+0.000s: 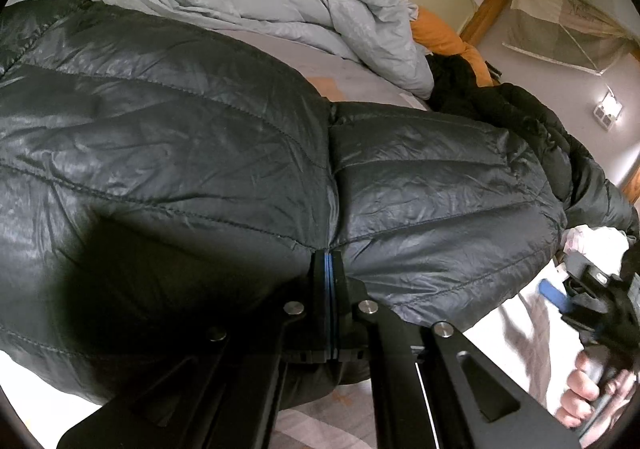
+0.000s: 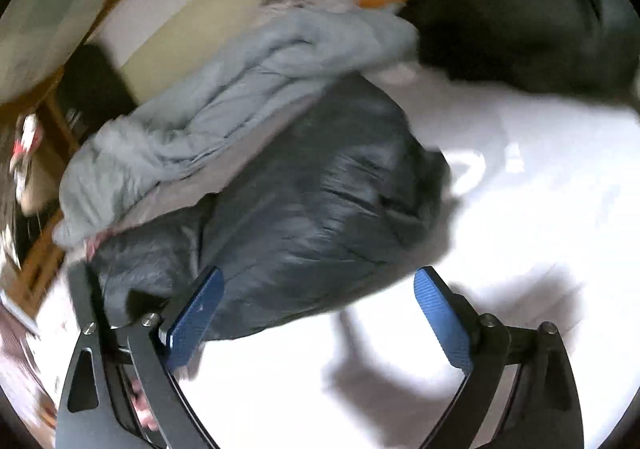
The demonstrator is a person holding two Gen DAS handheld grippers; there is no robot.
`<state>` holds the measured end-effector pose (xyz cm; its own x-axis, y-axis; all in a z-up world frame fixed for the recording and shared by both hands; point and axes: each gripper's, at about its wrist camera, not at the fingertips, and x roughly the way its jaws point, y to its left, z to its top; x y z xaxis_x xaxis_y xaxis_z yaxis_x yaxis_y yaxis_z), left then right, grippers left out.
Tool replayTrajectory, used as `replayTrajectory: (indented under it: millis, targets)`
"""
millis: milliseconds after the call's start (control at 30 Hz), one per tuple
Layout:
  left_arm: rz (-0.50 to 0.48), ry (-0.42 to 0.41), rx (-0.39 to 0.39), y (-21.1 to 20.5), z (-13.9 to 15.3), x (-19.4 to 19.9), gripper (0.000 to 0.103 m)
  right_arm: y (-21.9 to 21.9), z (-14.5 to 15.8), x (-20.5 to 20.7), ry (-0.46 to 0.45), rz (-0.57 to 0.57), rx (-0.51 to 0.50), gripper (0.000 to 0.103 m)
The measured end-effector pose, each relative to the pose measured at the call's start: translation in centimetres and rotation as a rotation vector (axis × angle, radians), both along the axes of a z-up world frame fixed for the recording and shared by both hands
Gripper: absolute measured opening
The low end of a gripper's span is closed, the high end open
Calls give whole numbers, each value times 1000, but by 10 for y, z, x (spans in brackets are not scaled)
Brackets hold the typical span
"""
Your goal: Fold large clothes
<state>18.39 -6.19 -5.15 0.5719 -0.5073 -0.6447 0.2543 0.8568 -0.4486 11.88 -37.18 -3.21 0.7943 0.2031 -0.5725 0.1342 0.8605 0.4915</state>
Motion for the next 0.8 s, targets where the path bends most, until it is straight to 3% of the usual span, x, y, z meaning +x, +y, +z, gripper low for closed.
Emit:
replayTrajectory:
  millis: [100,267,333,367,433,467,500,567,633,733,800]
  targets:
    - [1,0,0,-1,0,1,4,-20,-18,13,8,-60,140,97]
    - [1,0,-9,-1,1,1,4,-38,-34,28,-125,-96,298,95]
    - [0,-3,-25,1,2,0,4,-39,-40,33,-132,-101,336,71]
    - [-10,5,-53,4,3,0,4,-37,-40,37,-127,-80,334,53]
    - [-56,16,-87,19,13,-3,4,-36,-27,41,-138,-52,243,42]
    - [-51,-5,-47,28,24,-7,6,-34,-20,41,-147,-45,201,37]
    - [-28,-48,12,41,40,-14,11,-35,-10,40,-161,-37,172,35]
    - [42,-123,85,69,68,-31,62,-34,4,35,-180,-23,133,34]
    - [152,-179,144,99,88,-46,91,-32,17,30,-181,-9,39,33]
    - [257,-196,219,139,97,-56,102,-32,29,21,-163,3,-41,33]
    - [299,-105,194,164,83,-50,103,-33,30,16,-153,5,-34,33]
